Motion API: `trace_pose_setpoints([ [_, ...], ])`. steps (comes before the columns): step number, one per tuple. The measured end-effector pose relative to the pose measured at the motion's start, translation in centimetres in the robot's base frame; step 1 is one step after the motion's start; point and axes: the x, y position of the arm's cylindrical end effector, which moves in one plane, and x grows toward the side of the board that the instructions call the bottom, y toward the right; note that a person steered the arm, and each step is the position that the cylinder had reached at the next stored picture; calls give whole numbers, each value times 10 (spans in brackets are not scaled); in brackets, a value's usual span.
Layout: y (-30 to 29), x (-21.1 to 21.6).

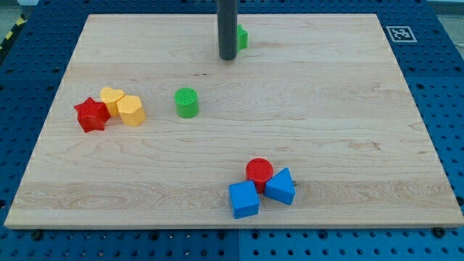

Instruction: Slide the green star towards top center

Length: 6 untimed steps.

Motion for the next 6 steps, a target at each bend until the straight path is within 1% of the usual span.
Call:
trace_pose_setpoints([
  [1,39,38],
  [2,65,25],
  [3,53,-11],
  [4,15,-33],
  [5,-14,-49],
  [6,-12,-39],
])
